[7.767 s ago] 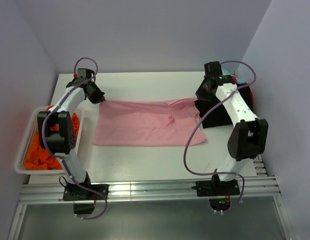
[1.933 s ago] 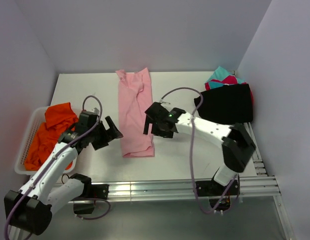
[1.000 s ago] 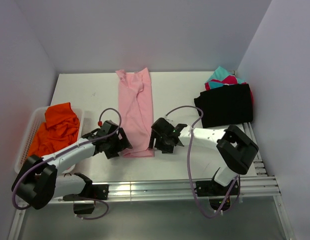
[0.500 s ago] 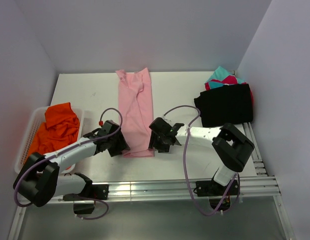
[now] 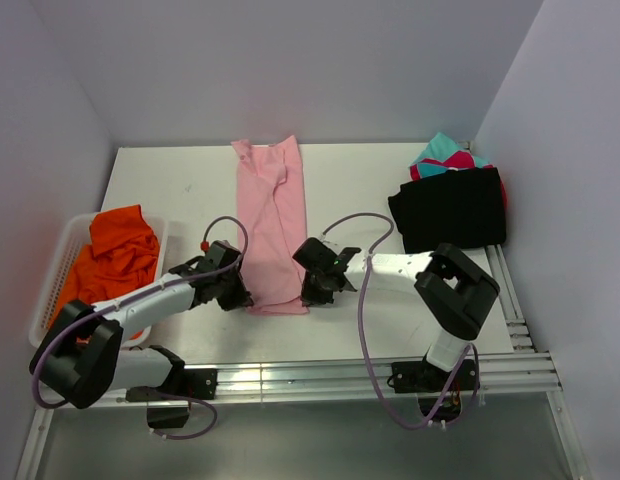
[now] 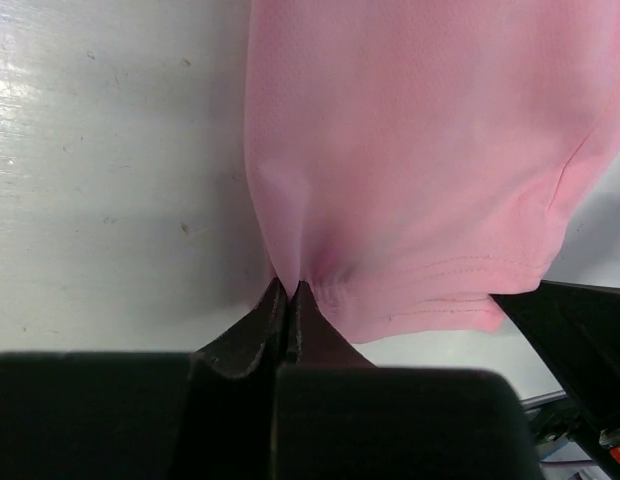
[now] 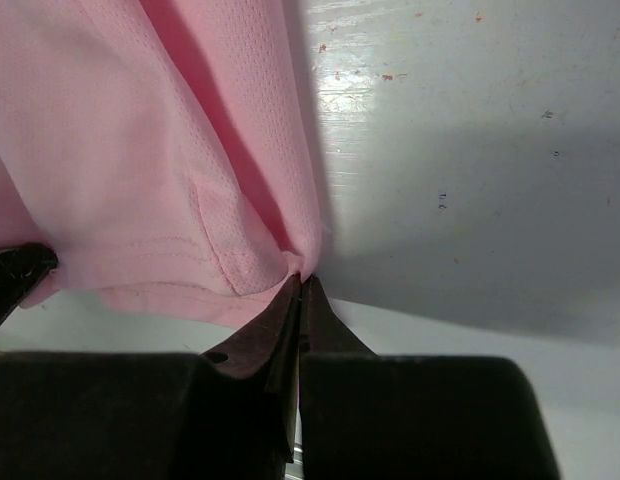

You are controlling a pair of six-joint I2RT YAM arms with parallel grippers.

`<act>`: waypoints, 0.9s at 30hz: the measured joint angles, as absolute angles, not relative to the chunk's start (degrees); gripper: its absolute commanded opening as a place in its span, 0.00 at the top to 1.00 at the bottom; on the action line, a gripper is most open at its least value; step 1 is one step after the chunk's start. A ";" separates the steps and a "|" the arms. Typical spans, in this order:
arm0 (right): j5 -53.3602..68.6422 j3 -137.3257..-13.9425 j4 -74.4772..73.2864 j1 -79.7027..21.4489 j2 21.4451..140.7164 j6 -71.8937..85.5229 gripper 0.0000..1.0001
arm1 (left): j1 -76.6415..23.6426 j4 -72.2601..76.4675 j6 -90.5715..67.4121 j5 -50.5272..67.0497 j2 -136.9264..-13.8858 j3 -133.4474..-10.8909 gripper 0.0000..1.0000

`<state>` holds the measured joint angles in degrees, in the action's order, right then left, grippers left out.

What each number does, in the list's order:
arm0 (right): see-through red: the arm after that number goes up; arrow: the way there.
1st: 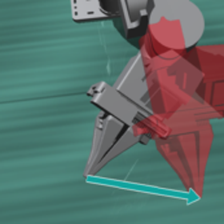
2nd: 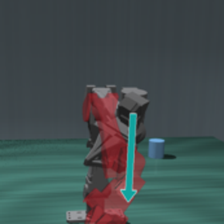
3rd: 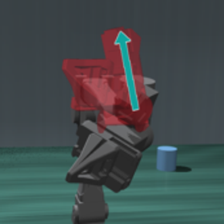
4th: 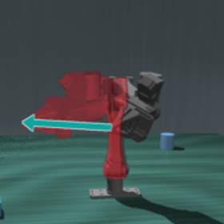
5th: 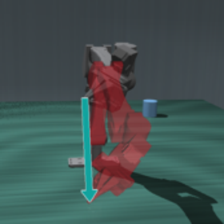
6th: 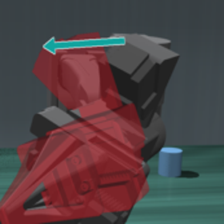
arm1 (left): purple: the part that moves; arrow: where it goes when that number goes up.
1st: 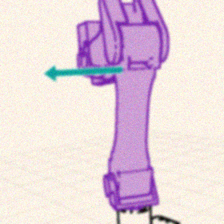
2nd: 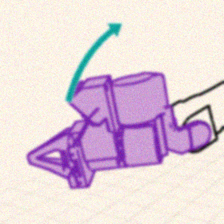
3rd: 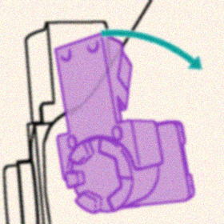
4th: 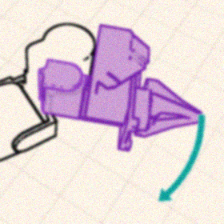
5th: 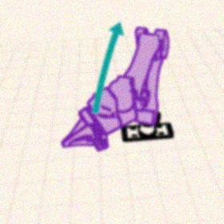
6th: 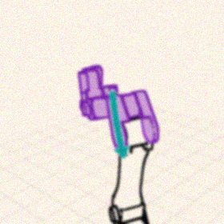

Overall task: Fold and stack the t-shirts
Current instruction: Grab the bottom of the folded rectangular tshirt with both arms, then fold the folded rectangular tshirt in 1/3 of the way

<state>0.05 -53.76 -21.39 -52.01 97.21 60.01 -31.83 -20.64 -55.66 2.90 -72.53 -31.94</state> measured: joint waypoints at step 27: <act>-2.48 -50.54 -35.73 -52.38 72.25 62.35 1.00 | -32.12 -39.20 -61.06 5.37 -49.84 -35.29 1.00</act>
